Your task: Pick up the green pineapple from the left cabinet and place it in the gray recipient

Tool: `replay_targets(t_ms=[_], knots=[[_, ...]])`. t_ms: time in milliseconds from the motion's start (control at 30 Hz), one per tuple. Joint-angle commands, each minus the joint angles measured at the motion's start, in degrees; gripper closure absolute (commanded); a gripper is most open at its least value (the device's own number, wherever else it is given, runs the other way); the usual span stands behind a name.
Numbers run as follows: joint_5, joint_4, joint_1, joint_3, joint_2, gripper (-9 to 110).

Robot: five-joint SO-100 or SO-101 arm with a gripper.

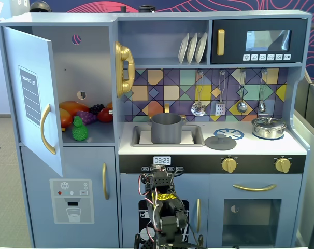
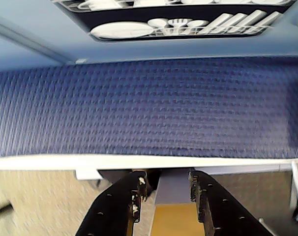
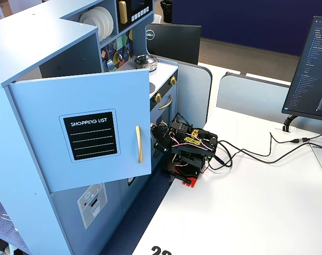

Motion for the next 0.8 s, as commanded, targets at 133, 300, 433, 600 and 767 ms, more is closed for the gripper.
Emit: replay_targets(t_ms=[133, 300, 433, 600, 767], knots=[[-0.35, -14.5, -28.92, -19.69, -9.49, 101], [2.11, -36.74, -34.28, -28.04, -13.62, 101], [-5.19, -45.62, -32.78, -30.06, -15.64, 101], [-10.37, -54.23, -29.71, -32.61, -20.39, 96], [-8.79, -63.02, -28.56, -34.1, -25.93, 83]])
